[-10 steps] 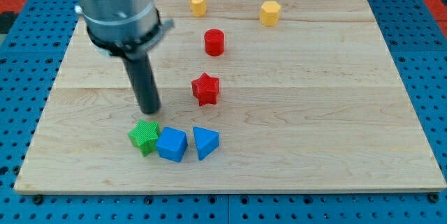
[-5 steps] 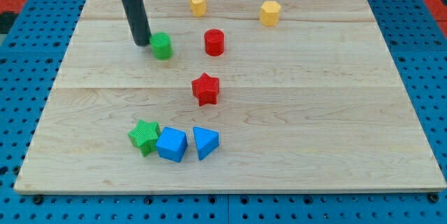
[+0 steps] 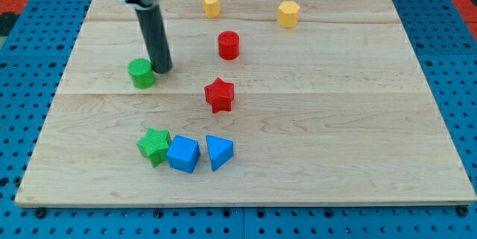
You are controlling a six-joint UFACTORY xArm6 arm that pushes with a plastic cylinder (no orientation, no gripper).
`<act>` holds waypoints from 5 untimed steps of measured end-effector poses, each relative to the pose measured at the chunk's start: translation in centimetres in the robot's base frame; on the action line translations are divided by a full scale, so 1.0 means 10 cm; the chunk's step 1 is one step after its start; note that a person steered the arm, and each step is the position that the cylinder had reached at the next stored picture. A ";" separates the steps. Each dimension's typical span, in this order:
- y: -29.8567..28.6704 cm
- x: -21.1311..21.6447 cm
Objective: Move green circle to the green star
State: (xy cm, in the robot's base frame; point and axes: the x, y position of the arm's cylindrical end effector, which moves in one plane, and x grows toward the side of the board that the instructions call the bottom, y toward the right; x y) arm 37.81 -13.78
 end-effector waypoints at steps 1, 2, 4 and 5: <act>-0.22 -0.16; -0.34 0.53; 0.52 1.08; 0.58 1.12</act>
